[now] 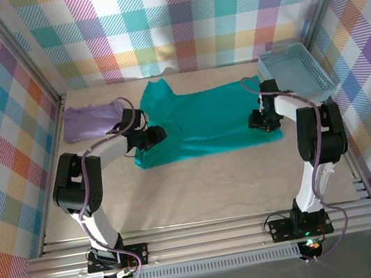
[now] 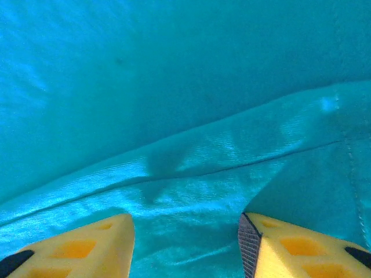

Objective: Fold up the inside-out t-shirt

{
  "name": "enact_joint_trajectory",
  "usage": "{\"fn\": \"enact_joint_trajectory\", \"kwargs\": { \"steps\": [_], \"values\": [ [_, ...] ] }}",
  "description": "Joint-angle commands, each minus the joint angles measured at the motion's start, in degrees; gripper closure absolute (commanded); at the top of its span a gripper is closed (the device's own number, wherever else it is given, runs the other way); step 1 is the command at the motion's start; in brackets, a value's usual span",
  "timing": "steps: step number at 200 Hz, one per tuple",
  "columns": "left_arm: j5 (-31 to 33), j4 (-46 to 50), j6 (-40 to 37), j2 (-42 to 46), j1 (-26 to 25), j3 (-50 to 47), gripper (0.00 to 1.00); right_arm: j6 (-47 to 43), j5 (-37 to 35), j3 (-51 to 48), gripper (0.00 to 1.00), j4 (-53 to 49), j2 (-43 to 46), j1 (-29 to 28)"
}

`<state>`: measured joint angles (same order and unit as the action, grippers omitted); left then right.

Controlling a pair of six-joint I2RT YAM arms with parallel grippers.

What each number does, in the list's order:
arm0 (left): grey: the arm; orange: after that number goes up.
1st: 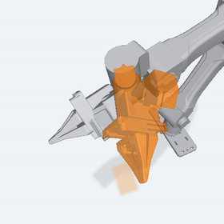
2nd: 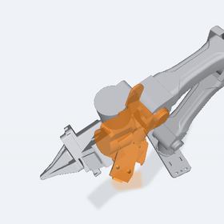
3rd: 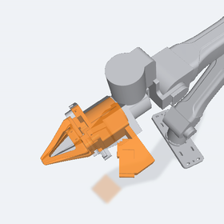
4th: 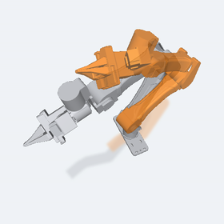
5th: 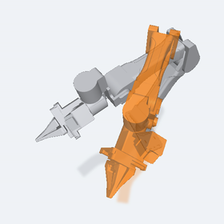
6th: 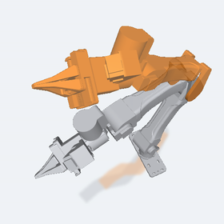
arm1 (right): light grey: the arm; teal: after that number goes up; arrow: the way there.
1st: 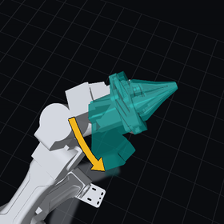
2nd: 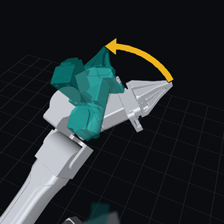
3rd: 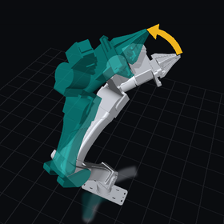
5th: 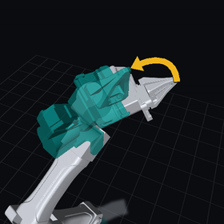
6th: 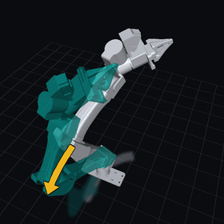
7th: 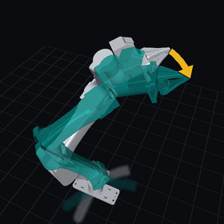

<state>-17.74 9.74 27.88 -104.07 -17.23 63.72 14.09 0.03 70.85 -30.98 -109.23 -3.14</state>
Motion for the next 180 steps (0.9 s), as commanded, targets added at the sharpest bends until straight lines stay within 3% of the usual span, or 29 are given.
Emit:
{"fn": "enact_joint_trajectory", "kwargs": {
  "steps": [1, 55, 79, 110, 146, 163, 180],
  "values": [
    [2.49, 3.77, -1.53, -0.99, -0.43, 0.38, 0.53, -0.16, -1.40, 1.27, 0.50, -5.70, -1.89, -0.29],
    [1.99, 4.35, -1.57, 5.05, -1.17, -14.99, 0.56, 3.68, -0.20, -7.56, 0.53, -11.85, 2.35, -0.38],
    [1.93, 4.86, 1.37, 12.13, -2.08, -25.09, 0.56, 7.36, 3.73, -15.05, 0.54, -11.70, 8.99, -0.31],
    [2.14, 8.06, 7.17, 24.37, -5.97, -34.65, 0.56, 12.00, 2.69, -23.12, 0.54, -13.75, 20.09, -1.20],
    [9.18, 13.20, 2.97, 29.83, -5.99, -23.24, 0.53, 11.04, 1.23, -21.15, 0.52, -9.84, 30.20, -1.38],
    [12.29, 11.25, 0.01, 25.80, -5.00, -14.93, 0.52, 8.56, 0.69, -16.59, 0.49, -4.04, 27.81, -1.41],
    [14.20, 8.21, -1.46, 19.94, -3.42, -7.43, 0.50, 6.96, -4.32, -10.53, 0.46, -0.11, 20.89, -1.35]
  ]
}}
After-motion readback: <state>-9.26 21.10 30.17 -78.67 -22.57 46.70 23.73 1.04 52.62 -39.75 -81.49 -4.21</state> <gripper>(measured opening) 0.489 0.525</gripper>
